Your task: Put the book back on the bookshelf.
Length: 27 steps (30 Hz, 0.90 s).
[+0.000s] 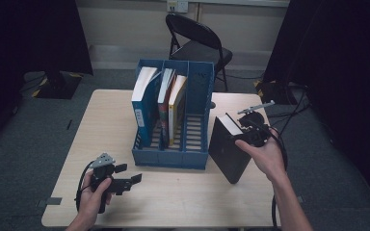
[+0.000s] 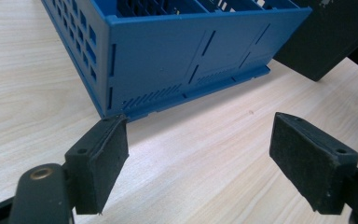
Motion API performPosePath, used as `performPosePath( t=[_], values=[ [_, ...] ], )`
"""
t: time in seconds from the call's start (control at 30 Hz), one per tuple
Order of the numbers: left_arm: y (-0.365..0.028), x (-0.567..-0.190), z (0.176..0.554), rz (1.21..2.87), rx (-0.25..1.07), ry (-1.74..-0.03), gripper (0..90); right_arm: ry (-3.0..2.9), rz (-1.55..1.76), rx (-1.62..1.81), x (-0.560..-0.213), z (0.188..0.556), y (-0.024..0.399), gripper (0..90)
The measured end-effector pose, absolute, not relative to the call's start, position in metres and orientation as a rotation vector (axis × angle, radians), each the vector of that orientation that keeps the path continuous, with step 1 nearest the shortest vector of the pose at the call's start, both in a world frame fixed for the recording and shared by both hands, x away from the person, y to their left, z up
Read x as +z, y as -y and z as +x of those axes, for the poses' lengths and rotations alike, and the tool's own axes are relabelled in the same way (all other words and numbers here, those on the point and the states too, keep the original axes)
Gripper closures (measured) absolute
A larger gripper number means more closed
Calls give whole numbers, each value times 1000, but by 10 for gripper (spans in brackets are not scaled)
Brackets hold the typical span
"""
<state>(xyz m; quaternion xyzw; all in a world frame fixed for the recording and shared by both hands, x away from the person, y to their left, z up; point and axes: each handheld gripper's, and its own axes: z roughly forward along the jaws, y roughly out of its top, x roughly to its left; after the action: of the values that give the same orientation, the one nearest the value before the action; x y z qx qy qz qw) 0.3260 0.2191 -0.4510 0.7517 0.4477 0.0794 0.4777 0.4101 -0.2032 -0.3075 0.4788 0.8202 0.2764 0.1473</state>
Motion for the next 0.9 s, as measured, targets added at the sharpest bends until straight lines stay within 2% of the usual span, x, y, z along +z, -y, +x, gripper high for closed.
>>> performPosePath(
  t=[0.63, 0.73, 0.9],
  values=[
    [-223, -451, 326, 1821, 209, -1122, 195, -2530, 1439, 448, -314, 435, 186, 502],
    [-224, -451, 326, 1816, 210, -1135, 193, -2565, 1444, 402, -318, 435, 187, 473],
    [-224, -451, 326, 1811, 217, -1140, 195, -2559, 1457, 395, -319, 435, 187, 497]
  ],
)
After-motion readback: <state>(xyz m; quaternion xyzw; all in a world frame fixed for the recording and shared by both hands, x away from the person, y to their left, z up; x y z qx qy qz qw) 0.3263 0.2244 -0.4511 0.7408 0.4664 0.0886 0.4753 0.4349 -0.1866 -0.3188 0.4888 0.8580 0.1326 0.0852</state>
